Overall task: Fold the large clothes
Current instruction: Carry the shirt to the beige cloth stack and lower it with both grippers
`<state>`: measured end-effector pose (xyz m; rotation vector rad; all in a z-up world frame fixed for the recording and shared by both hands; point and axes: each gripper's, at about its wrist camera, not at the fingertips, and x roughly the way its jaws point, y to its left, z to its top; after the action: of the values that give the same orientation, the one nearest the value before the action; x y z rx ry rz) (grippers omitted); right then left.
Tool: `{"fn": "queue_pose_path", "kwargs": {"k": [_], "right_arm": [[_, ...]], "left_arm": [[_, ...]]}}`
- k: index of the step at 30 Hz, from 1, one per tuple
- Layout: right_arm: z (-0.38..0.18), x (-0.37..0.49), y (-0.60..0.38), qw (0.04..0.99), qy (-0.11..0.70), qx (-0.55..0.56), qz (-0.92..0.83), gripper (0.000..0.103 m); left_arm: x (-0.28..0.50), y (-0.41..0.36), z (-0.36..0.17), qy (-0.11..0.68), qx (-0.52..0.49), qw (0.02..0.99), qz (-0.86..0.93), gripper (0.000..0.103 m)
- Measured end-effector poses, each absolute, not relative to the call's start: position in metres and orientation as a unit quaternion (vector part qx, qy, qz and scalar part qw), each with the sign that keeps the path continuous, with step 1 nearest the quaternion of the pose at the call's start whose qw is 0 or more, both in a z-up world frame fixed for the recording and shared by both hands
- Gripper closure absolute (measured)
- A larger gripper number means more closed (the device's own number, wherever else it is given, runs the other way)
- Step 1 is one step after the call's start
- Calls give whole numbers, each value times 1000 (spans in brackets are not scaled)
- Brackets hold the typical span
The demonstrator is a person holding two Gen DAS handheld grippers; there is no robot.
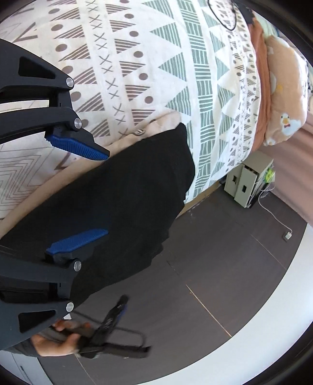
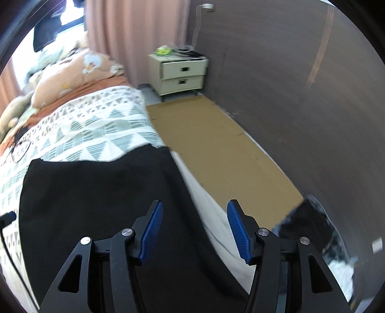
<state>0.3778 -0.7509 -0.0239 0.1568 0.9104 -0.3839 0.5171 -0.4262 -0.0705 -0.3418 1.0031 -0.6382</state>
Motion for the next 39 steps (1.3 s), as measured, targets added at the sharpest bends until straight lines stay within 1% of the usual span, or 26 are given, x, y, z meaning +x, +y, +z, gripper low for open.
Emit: {"fn": "queue_pose_path", "kwargs": {"k": [5,8,9,10,11,16,19,20,21,22,24,27,31,35,36,37,38,39], "right_arm": [[-43,290,-777,869,425,171,-188,48],[-59,262,-775,868,413,208,-183,47],[-64,254,-773,866,410,221,-181,45],[-71,253,-770,865,408,232,-181,44],[-75,242,-769,863,403,246,-182,44],[-104,245,-751,859,379,307,-153,44],[-116,253,-743,861,369,326,-130,44],[-120,262,-741,864,364,321,-133,55],[-118,263,-741,869,357,311,-146,76],[-116,265,-740,872,352,306,-149,84],[-109,264,-744,881,331,308,-141,94],[-101,267,-754,887,307,311,-147,97],[-102,276,-766,886,300,306,-178,98],[-123,281,-777,867,310,335,-198,98],[-131,280,-779,856,320,347,-209,96],[-135,278,-780,849,328,358,-212,92],[-136,276,-780,846,330,363,-210,80],[-137,273,-778,842,334,367,-211,64]], "left_arm": [[506,-431,-79,497,-150,797,-308,42],[501,-439,-85,509,-150,784,-320,42],[498,-441,-85,507,-148,786,-322,41],[495,-443,-85,505,-147,787,-323,37],[493,-446,-85,505,-145,786,-326,36],[491,-458,-90,512,-147,779,-330,36],[493,-464,-95,513,-150,777,-333,36],[493,-467,-96,511,-149,778,-333,36],[494,-470,-97,510,-143,781,-331,36],[494,-476,-96,509,-135,784,-328,36],[497,-485,-95,507,-128,788,-326,36],[502,-495,-91,507,-129,789,-322,36],[506,-501,-82,491,-122,802,-317,36],[505,-500,-81,493,-124,798,-322,35],[505,-498,-82,495,-126,796,-324,35],[506,-497,-83,497,-127,795,-325,35],[507,-492,-85,497,-128,794,-325,35],[509,-493,-86,498,-130,794,-324,35]]}}
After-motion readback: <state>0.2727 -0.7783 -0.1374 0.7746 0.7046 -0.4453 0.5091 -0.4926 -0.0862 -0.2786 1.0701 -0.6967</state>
